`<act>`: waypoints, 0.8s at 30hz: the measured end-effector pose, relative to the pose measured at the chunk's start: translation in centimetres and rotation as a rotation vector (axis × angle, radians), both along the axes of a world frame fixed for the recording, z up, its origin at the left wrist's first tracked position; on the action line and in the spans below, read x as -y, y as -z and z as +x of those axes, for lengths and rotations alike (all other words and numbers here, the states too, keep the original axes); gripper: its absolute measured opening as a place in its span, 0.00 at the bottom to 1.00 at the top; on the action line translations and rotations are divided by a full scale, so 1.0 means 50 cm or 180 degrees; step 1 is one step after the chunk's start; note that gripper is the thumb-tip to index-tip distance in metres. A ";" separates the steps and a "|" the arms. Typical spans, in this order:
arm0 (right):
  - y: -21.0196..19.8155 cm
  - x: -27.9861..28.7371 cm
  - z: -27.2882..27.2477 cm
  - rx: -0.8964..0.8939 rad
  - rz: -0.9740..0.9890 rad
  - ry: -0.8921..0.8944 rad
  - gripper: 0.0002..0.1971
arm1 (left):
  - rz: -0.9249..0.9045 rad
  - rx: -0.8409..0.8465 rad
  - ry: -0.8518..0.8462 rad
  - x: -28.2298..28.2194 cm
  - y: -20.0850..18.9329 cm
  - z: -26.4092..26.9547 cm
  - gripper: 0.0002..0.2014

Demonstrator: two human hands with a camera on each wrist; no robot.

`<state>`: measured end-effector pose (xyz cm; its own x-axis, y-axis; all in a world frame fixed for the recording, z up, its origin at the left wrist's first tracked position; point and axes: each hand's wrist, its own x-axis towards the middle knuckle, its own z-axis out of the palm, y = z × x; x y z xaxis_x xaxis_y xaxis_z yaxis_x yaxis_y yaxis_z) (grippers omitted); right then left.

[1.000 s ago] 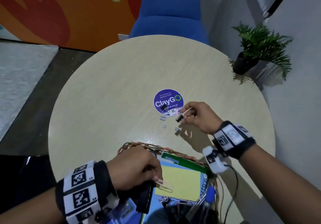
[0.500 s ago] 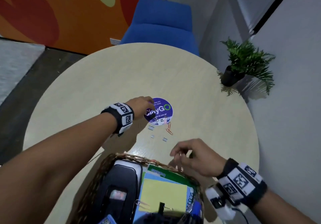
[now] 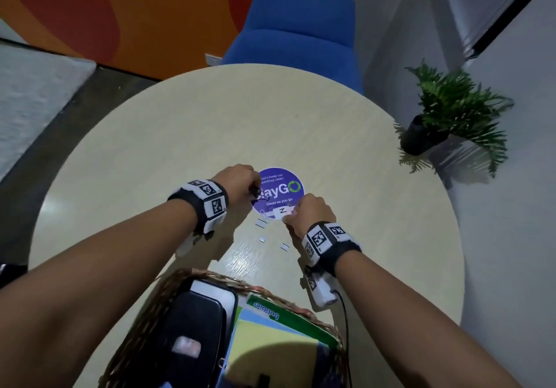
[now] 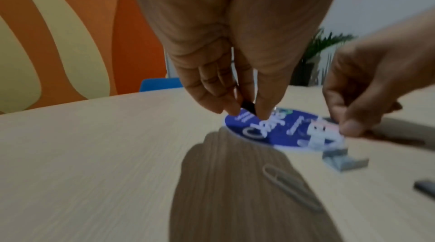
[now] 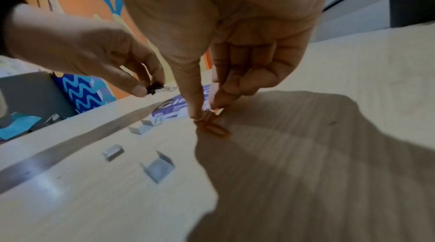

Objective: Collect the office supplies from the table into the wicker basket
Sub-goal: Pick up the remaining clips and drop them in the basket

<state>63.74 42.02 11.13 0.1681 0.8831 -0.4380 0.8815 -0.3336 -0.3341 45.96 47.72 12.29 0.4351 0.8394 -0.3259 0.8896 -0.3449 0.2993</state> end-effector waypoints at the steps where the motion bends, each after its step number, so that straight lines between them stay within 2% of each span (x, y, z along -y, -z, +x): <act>1: 0.002 -0.002 -0.001 0.0000 -0.0009 0.0030 0.14 | 0.0031 0.0056 -0.0034 0.007 -0.017 -0.007 0.13; 7: -0.003 -0.009 -0.002 -0.0260 -0.0125 0.0226 0.09 | 0.0175 0.0596 0.0049 0.112 -0.130 -0.047 0.12; 10: -0.012 -0.001 0.003 -0.0509 -0.0089 0.0281 0.06 | -0.0162 0.0889 0.0262 0.208 -0.180 -0.050 0.13; 12: -0.028 0.010 0.015 -0.0944 -0.0014 0.0349 0.05 | -0.0505 0.0897 0.0521 0.278 -0.197 -0.046 0.16; 14: -0.056 0.031 0.034 -0.1431 0.0092 0.0466 0.10 | -0.0740 0.0795 0.0899 0.339 -0.202 -0.042 0.17; 18: -0.114 0.095 0.081 -0.1627 0.0119 -0.0037 0.10 | -0.0953 0.0803 0.1367 0.416 -0.192 -0.038 0.16; 21: -0.144 0.157 0.102 -0.1878 -0.0049 -0.0210 0.06 | -0.0868 0.0878 0.1372 0.434 -0.183 -0.045 0.18; 24: -0.171 0.219 0.107 -0.1930 -0.0225 -0.0488 0.07 | -0.0983 0.0802 0.1307 0.401 -0.189 -0.063 0.24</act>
